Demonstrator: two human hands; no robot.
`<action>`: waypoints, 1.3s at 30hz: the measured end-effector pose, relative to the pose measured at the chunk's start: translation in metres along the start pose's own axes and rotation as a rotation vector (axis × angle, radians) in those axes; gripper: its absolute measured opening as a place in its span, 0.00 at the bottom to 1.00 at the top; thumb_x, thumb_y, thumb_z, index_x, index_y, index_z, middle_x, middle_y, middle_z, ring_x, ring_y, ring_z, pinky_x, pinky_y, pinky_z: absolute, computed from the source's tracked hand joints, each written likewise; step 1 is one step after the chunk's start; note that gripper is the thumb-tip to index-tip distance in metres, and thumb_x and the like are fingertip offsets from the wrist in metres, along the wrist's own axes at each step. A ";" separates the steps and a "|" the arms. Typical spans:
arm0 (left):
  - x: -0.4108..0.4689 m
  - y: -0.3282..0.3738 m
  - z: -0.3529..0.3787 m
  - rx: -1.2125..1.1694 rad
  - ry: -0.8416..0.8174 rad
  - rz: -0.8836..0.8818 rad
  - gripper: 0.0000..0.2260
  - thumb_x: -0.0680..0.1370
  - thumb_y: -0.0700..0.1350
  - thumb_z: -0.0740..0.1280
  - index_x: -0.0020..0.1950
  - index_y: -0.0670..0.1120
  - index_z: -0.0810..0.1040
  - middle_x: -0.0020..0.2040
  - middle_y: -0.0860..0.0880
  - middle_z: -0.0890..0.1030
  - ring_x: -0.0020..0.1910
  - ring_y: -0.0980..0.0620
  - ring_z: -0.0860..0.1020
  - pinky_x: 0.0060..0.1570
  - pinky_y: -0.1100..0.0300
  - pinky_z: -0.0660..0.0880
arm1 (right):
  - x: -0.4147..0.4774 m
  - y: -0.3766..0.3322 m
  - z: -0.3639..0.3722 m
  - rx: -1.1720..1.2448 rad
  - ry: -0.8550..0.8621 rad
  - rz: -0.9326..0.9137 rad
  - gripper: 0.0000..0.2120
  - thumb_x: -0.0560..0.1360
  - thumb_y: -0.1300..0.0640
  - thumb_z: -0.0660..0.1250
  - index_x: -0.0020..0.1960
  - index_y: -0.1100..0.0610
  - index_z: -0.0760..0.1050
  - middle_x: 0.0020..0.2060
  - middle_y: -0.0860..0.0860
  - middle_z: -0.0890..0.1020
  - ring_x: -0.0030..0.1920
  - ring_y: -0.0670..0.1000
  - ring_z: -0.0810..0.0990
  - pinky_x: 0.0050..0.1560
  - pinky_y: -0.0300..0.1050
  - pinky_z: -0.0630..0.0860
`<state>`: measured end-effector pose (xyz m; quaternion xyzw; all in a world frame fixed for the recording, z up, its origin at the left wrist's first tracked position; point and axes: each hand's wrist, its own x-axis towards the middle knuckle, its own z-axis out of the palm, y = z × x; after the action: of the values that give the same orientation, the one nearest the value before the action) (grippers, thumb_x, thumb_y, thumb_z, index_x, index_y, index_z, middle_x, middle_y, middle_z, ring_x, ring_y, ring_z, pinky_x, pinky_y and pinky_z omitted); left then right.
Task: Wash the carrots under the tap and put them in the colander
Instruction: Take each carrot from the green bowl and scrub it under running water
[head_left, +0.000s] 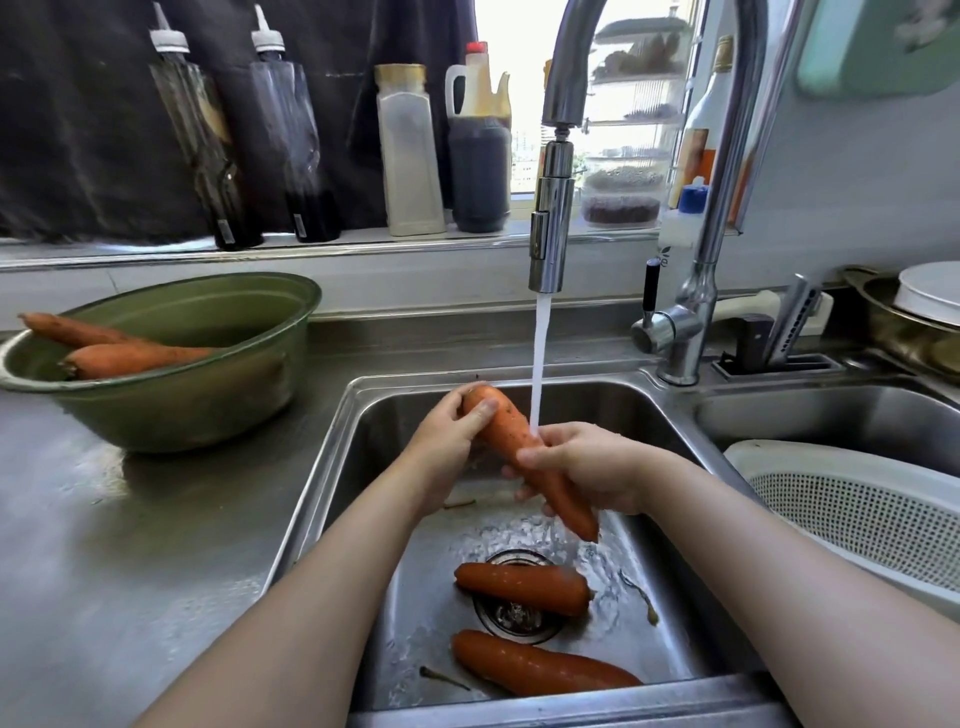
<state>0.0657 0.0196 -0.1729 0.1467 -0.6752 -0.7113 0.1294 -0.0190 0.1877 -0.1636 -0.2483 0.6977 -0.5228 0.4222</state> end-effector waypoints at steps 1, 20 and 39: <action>-0.001 0.001 0.000 0.005 -0.019 -0.001 0.12 0.84 0.48 0.66 0.68 0.55 0.76 0.66 0.42 0.80 0.62 0.42 0.81 0.66 0.44 0.78 | 0.001 0.000 0.003 -0.019 0.039 -0.005 0.13 0.84 0.51 0.65 0.64 0.58 0.77 0.53 0.56 0.83 0.45 0.52 0.85 0.41 0.49 0.80; -0.008 0.008 0.003 0.171 -0.099 0.025 0.14 0.85 0.52 0.64 0.70 0.61 0.75 0.67 0.51 0.78 0.66 0.53 0.74 0.61 0.57 0.69 | 0.005 -0.008 0.011 -0.029 0.241 0.005 0.33 0.83 0.32 0.54 0.50 0.62 0.80 0.30 0.54 0.83 0.27 0.51 0.78 0.28 0.42 0.74; -0.004 0.004 -0.005 0.188 0.004 0.021 0.18 0.83 0.53 0.67 0.73 0.58 0.76 0.70 0.49 0.78 0.71 0.48 0.72 0.72 0.49 0.65 | 0.001 -0.006 0.002 0.189 -0.010 -0.036 0.14 0.85 0.53 0.62 0.67 0.59 0.75 0.59 0.60 0.84 0.49 0.57 0.85 0.46 0.54 0.81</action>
<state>0.0708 0.0166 -0.1692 0.1526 -0.7402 -0.6430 0.1238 -0.0186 0.1843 -0.1587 -0.2225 0.6386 -0.5924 0.4378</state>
